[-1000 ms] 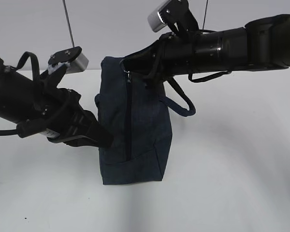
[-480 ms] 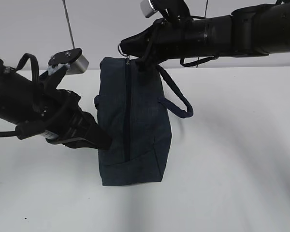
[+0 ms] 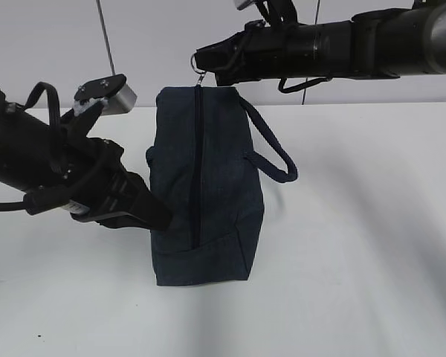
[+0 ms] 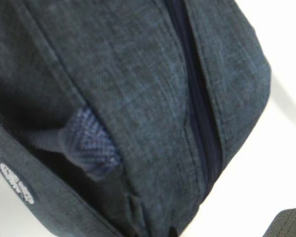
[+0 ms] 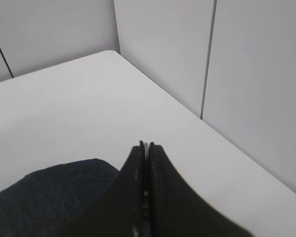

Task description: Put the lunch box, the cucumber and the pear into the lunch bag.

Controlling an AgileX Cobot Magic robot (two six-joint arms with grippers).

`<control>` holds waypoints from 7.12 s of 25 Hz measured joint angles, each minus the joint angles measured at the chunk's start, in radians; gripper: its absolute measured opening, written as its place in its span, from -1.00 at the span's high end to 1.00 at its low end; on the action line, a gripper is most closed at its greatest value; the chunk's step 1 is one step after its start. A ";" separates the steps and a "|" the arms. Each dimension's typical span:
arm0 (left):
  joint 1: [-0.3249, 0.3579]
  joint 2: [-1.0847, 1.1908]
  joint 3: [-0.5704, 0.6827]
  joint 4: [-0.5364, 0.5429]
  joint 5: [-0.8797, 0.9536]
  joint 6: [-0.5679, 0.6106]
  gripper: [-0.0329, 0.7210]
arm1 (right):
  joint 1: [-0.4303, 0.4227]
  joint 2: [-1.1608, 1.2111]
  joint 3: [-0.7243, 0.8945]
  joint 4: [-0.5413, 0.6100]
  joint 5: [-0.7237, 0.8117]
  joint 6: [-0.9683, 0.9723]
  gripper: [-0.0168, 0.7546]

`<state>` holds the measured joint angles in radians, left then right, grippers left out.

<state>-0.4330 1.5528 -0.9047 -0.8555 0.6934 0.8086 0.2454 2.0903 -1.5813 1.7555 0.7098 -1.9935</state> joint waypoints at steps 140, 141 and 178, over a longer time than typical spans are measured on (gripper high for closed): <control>0.091 0.289 -0.450 -0.159 -0.109 0.176 0.06 | -0.185 0.295 -0.540 -0.876 0.357 0.984 0.03; 0.091 0.279 -0.450 -0.148 -0.106 0.176 0.06 | -0.185 0.289 -0.540 -0.901 0.359 1.004 0.03; 0.199 -0.097 -0.450 0.957 0.285 -0.727 0.05 | -0.186 -0.243 -0.542 -1.527 0.542 1.759 0.14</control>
<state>-0.2338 1.4561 -1.3545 0.1012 0.9787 0.0817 0.0591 1.8471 -2.1228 0.2286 1.2521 -0.2344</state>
